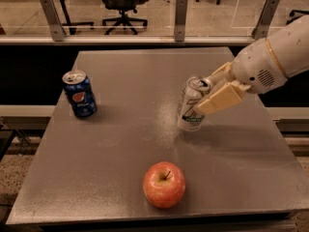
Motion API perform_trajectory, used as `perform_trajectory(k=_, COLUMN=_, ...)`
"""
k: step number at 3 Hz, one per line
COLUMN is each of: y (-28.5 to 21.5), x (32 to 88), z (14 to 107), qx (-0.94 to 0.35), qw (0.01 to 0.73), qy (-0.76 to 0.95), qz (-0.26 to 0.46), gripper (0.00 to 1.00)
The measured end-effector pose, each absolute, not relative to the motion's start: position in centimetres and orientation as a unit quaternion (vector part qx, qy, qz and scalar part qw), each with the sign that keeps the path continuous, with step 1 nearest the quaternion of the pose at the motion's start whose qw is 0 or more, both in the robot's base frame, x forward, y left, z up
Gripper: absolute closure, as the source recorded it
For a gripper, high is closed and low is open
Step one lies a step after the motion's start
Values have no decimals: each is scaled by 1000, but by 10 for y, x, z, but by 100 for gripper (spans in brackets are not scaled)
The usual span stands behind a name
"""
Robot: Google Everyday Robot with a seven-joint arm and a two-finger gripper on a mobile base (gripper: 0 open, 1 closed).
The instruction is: Move 7up can near apple
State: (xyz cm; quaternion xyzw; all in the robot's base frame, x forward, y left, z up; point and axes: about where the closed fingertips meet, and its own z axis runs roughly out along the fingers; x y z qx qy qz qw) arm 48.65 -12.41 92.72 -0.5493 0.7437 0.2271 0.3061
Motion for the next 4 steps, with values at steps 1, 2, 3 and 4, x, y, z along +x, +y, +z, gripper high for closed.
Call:
perform_trajectory(k=1, y=-114, x=467, z=922, qx=-571, qw=298, qy=731, qz=225, gripper=100)
perform_trajectory(k=2, y=-101, x=450, z=921, qx=-600, qw=286, qy=714, qz=219, gripper=100)
perform_trajectory(k=3, y=-90, x=436, z=917, qx=-629, qw=270, qy=695, qz=219, gripper=100)
perform_trajectory(k=4, y=-83, x=427, z=912, qx=-648, qw=255, qy=684, qz=218, gripper=81)
